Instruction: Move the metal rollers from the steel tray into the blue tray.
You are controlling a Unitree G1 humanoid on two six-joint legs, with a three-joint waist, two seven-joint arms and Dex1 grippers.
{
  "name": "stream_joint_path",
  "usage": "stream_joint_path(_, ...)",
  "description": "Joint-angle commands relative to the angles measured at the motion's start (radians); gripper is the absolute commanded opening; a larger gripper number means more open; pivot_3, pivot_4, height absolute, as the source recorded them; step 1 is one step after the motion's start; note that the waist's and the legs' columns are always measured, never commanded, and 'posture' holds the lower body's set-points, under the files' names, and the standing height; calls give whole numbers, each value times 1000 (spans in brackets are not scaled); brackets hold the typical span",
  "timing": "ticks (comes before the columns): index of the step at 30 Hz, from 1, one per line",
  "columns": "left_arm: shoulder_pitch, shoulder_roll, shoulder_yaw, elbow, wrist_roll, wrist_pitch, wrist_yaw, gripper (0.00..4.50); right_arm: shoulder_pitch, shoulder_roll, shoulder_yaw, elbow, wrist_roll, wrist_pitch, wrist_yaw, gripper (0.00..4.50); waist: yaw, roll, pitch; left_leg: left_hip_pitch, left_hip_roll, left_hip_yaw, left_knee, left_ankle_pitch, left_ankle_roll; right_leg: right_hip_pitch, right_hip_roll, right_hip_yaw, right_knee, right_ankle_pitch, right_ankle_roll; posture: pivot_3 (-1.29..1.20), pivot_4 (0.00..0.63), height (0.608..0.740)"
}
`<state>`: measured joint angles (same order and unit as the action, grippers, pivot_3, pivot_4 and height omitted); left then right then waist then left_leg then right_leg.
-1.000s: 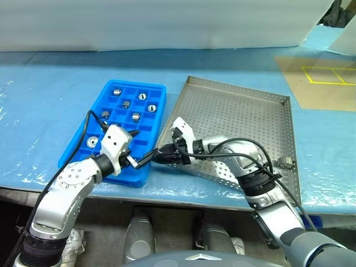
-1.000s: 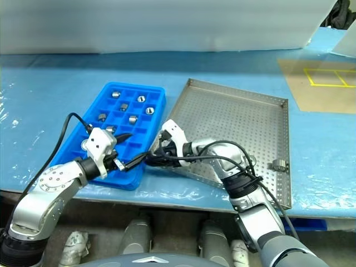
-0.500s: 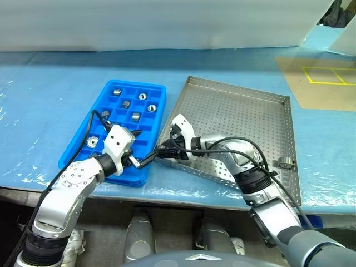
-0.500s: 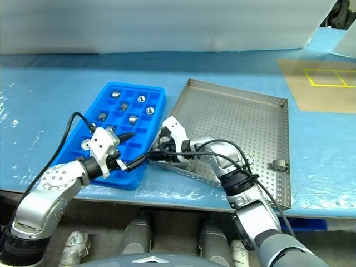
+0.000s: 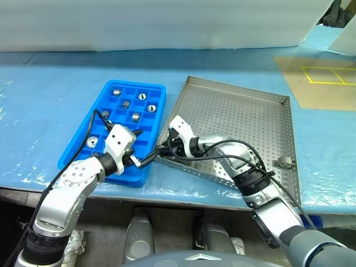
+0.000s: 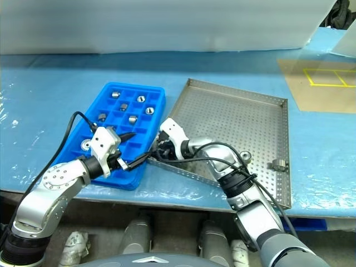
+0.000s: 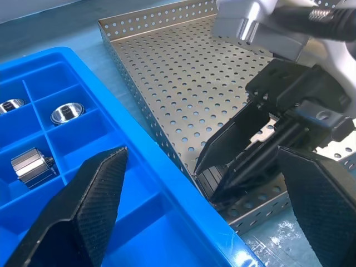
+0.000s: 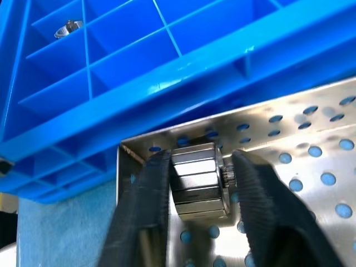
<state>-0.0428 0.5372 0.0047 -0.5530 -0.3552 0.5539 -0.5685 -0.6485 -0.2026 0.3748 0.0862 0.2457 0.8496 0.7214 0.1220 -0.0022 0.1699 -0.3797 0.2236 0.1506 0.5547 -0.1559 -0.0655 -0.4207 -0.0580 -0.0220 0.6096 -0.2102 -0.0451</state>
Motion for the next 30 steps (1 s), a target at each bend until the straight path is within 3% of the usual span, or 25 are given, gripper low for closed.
stream_joint_path(1, 5, -5, 50, -41, -14, -9, 24, 4500, -4, 4, -25, -10, 4, -57, 10, 688, 0, 0, 0, 0, 0, 0, 0, 0, 0, 0, 0, 0, 0, 0, 0, 176, 150, 740)
stream_joint_path(13, 120, -58, 102, -156, 1, -16, 136, 4500, -134, 11, -121, 58, 29, -132, 72, 688, 4, 0, 0, -1, 0, 0, 0, 0, 0, -1, 0, 0, 0, 0, 0, 273, 150, 740)
stream_joint_path(30, 317, -168, 155, -281, 30, 3, 324, 4500, -251, 137, -136, 240, -6, -270, 60, 688, 39, 0, 0, -4, 1, -1, 0, -2, 3, -3, 0, -1, -1, 0, 0, 413, 150, 740)
